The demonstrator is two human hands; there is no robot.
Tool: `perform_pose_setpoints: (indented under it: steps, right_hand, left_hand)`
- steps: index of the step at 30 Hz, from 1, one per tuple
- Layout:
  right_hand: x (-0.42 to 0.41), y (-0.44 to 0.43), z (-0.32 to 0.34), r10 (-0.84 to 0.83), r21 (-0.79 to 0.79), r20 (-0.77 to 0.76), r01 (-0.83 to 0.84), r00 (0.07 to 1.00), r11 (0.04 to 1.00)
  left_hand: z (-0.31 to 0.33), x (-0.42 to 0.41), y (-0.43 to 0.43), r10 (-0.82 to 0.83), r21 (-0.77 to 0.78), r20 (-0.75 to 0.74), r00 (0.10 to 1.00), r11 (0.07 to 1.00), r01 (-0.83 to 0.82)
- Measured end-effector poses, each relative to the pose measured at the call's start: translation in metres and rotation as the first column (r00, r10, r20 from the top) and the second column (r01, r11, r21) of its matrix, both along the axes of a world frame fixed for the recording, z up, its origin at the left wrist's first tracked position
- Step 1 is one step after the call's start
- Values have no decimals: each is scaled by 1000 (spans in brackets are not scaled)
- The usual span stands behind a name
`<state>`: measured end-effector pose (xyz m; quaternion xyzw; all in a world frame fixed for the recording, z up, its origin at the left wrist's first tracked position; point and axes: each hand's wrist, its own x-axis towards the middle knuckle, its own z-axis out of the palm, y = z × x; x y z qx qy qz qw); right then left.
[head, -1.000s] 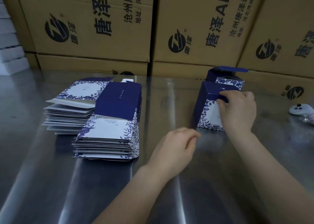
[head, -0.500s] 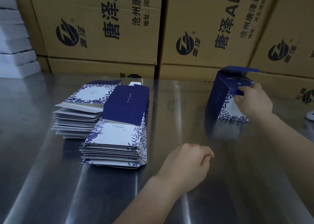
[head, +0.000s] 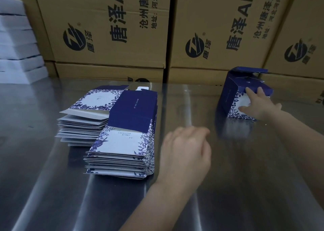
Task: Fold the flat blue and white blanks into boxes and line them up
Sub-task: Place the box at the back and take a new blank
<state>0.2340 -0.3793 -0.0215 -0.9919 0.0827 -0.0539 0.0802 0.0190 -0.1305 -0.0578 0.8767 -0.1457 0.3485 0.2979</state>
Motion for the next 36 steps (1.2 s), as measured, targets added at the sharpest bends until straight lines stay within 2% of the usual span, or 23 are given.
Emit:
perform_pose_setpoints:
  steps: [3,5,7,10,12,15,20,23,26,30,33,36]
  right_hand:
    - [-14,14,-13,4,59,118,-11,993,998]
    - [-28,30,-21,31,101,264,-59,964,993]
    - [-44,48,-29,77,147,386,-144,919,979]
    - [-70,81,-37,169,306,380,-295,910,905]
    - [-89,102,-42,223,431,336,-360,915,827]
    - [-113,128,-48,291,528,327,-429,899,733]
    - [-142,155,-52,326,749,232,-382,916,541]
    - [-155,165,-54,304,896,179,-283,936,343]
    - [-160,169,-54,283,976,114,-161,952,150]
    - [-158,164,-52,360,993,52,-10,932,-117]
    - [-156,157,-50,458,965,91,35,884,-259]
    - [-154,152,-49,404,921,102,67,909,-384]
  left_hand:
    - [19,1,20,189,-140,99,977,975,-175]
    - [28,3,36,303,-153,13,953,942,-298]
    - [30,7,51,425,-44,-190,885,897,-440]
    - [25,11,64,512,144,-470,719,848,-509]
    - [20,13,68,521,220,-567,638,842,-492]
    - [16,13,69,564,319,-577,591,821,-473]
    - [20,8,64,564,348,-550,615,825,-445]
    - [26,0,57,547,357,-546,635,837,-415]
    - [30,-7,45,533,364,-528,661,845,-391]
    - [27,-11,26,532,393,-478,699,841,-371]
    - [23,-15,10,520,426,-451,725,840,-337]
    - [18,-19,-5,477,443,-452,754,853,-275]
